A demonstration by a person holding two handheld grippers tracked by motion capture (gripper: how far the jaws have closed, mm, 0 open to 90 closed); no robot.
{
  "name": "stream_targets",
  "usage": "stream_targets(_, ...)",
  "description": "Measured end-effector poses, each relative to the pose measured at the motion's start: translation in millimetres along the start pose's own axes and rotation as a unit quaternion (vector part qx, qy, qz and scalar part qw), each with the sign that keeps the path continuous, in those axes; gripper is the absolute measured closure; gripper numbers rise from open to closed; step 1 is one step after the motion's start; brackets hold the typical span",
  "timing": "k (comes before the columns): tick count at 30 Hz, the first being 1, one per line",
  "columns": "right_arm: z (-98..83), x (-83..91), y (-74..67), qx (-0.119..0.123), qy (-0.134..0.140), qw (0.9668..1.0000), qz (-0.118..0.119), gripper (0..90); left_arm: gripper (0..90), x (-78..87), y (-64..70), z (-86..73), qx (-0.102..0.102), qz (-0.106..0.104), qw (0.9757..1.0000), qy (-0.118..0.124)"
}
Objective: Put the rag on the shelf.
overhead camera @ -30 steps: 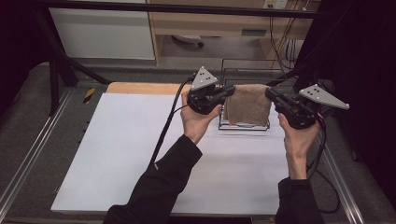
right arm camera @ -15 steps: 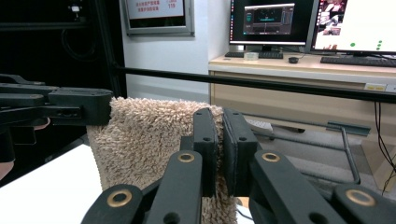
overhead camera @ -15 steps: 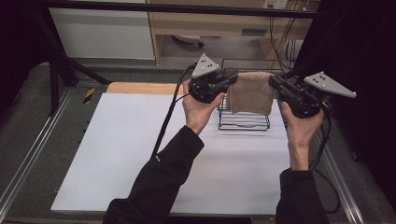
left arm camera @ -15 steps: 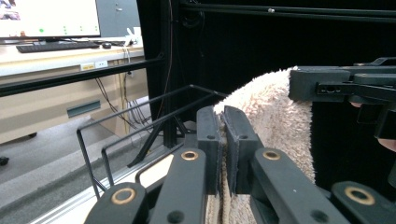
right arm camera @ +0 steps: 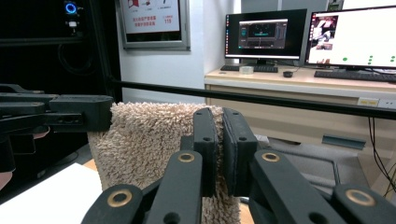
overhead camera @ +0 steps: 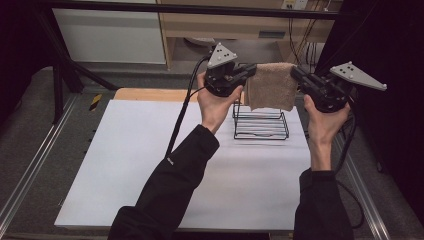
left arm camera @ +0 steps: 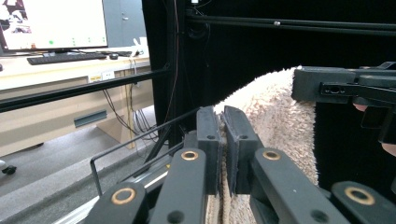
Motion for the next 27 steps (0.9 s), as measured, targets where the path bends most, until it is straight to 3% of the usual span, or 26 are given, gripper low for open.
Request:
stream_targets(11, 15.7, -10.5, 5.4, 0.002, 0.012, 0.9999, -0.002, 85.4, 85.3, -7.6, -9.2, 17.4, 0.0, 0.009, 0.9999, 0.007)
stream_targets(27, 26.2, -32.3, 19.9, 0.004, 0.016, 0.9998, -0.009, 85.4, 85.3, -25.0, -24.1, 29.6, -0.008, 0.026, 0.9996, 0.009)
Point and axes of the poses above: each handheld gripper's, and its own axes: x roughly backward along the jaws, z roughly out of its top, y roughly to its right, the point moved 7 cm from there along -x, roughly forward along the jaws
